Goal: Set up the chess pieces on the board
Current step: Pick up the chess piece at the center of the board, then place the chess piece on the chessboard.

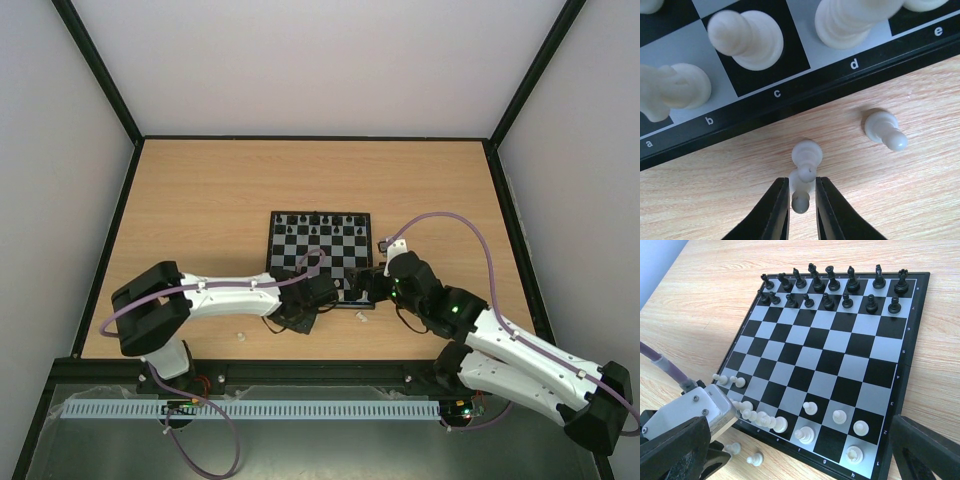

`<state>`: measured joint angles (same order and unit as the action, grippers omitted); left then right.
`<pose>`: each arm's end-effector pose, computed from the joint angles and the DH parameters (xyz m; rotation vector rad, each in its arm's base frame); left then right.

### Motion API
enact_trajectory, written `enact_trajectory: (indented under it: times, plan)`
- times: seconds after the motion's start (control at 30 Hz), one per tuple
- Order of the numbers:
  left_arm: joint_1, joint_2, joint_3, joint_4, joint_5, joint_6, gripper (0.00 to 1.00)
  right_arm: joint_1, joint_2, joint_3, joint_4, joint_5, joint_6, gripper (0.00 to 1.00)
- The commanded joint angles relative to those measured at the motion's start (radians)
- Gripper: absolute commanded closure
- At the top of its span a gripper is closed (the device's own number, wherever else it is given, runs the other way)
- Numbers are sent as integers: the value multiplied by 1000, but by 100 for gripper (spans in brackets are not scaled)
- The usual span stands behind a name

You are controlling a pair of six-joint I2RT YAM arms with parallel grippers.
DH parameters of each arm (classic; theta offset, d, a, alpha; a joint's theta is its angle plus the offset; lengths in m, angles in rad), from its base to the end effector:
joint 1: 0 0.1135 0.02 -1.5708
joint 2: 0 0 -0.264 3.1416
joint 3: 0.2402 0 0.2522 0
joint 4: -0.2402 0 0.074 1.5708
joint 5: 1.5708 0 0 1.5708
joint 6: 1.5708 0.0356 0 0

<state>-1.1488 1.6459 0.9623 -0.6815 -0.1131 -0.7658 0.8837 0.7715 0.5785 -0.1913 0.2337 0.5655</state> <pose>0.1224 -0.2629 0.1615 0.5404 2.8770 -0.1516 0.1227 0.1365 0.2687 -0.1613 2.0090 0.7214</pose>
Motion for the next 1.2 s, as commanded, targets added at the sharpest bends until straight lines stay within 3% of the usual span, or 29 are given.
enact_trajectory:
  times: [0.0,0.43,0.7,0.97,1.17]
  plan:
    - [4,19,15,-3,-7,9,82,2,-2,-11,-20,19,6,2]
    - [6,-54,29,-91,-10,9,89,2,-3,-14,-19,15,7,1]
    - [73,-120,133,-192,-29,73,88,2,-6,-14,-18,10,7,2]
    - [213,-19,331,-240,-72,234,88,3,2,-13,-17,12,5,1]
    - [259,76,377,-190,-43,293,88,3,6,-12,-17,11,5,1]
